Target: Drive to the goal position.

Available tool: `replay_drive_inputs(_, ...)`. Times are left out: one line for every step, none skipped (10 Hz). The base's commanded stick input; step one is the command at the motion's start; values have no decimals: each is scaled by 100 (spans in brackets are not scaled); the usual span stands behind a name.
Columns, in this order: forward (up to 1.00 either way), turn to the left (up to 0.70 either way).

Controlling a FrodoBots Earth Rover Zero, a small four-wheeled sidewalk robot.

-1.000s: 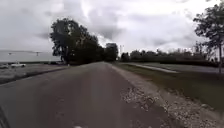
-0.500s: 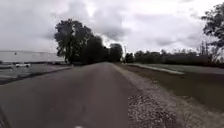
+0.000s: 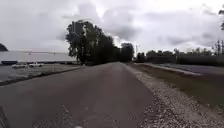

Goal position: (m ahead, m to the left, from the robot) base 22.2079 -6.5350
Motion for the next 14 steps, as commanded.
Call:
replay_drive_inputs(100, 4)
replay_drive_inputs(100, 4)
replay_drive_inputs(100, 4)
replay_drive_inputs(100, 4)
replay_drive_inputs(100, 4)
replay_drive_inputs(100, 4)
replay_drive_inputs(100, 4)
replay_drive_inputs(100, 4)
replay_drive_inputs(100, 4)
replay_drive_inputs(100, 4)
replay_drive_inputs(100, 4)
replay_drive_inputs(100, 3)
replay_drive_inputs(100, 1)
replay_drive_inputs(100, 1)
